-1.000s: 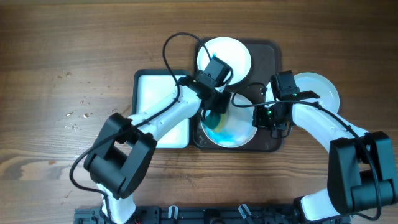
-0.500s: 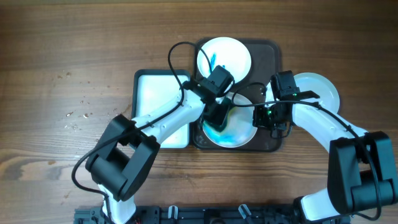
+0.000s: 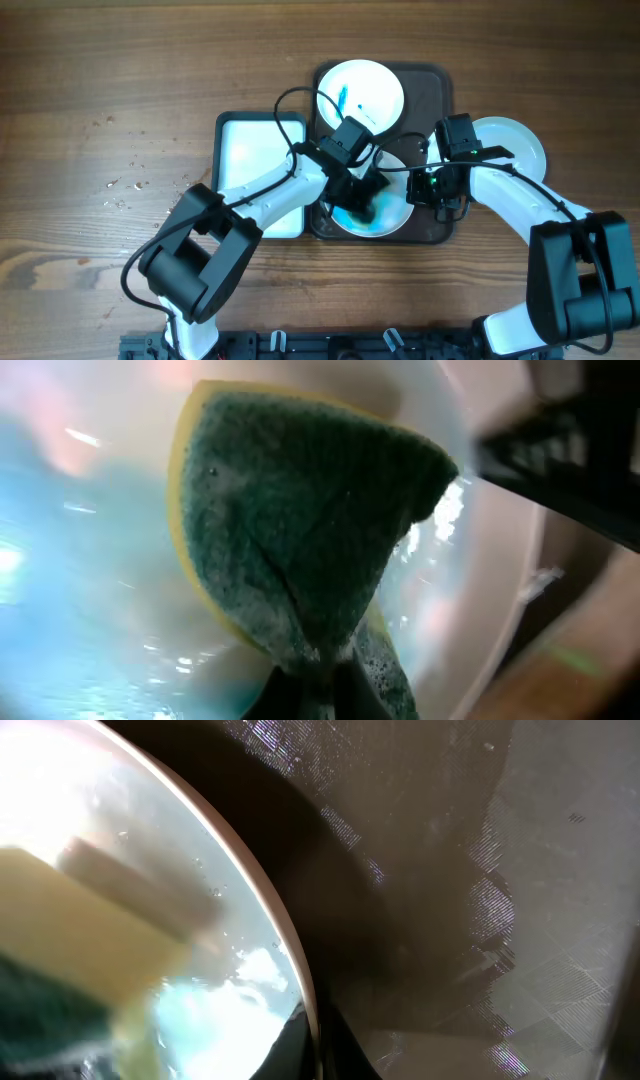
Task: Clean dirty plates on tray and stack at the side
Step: 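Scrub the front plate with the sponge while the right gripper holds it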
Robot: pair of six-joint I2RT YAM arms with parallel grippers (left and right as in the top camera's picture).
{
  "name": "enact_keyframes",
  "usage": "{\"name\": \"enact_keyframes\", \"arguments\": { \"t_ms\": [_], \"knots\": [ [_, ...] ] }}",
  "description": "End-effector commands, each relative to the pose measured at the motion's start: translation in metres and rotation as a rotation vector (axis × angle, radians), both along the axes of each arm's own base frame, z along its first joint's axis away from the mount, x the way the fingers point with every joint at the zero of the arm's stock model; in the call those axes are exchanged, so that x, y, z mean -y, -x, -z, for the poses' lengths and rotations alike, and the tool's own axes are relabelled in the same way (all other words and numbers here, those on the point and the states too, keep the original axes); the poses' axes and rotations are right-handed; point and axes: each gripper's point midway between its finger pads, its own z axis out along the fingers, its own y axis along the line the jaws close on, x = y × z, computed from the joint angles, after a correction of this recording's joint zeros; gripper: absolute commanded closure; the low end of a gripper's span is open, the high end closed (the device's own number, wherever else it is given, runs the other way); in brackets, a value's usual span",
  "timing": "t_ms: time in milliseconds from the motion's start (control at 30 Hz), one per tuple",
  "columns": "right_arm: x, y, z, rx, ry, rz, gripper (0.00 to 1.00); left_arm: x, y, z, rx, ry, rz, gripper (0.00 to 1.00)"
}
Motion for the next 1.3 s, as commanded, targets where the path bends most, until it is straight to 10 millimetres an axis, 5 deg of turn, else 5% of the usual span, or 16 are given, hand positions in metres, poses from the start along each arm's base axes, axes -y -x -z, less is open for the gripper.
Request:
{"name": "enact_keyframes", "arguments": {
  "t_ms": [0,100,267,433,533,767,967,1167,1267],
  "knots": [
    [0.013,0.003,0.010,-0.026,0.064,0.030,0.96,0.015,0.023,-0.009,-0.099,0.101,0.048,0.96],
    [0.013,0.003,0.010,-0.026,0.063,0.031,0.96,0.008,0.020,-0.003,-0.079,0.055,0.037,0.96],
    [0.013,0.003,0.010,-0.026,0.064,0.031,0.96,-0.085,-0.023,0.022,0.177,-0.443,-0.098,0.96],
    [0.013,0.002,0.010,-0.025,0.063,0.031,0.96,-0.127,-0.055,0.020,0.195,-0.491,-0.237,0.96],
    [0.013,0.002,0.010,-0.024,0.064,0.031,0.96,-0.113,-0.061,0.020,0.132,-0.347,-0.289,0.96],
    [0.013,0.002,0.010,-0.023,0.063,0.031,0.96,-0.014,-0.053,0.000,0.007,0.084,-0.277,0.96],
    [0.013,0.004,0.010,-0.030,0.064,0.031,0.96,0.041,0.002,0.028,-0.169,0.165,-0.147,0.96],
    [0.013,0.004,0.010,-0.031,0.064,0.031,0.96,0.059,0.028,0.007,-0.295,0.280,-0.058,0.96],
    [0.013,0.005,0.011,-0.038,0.066,0.031,0.96,0.034,0.020,0.020,-0.293,0.190,-0.114,0.96]
  ]
}}
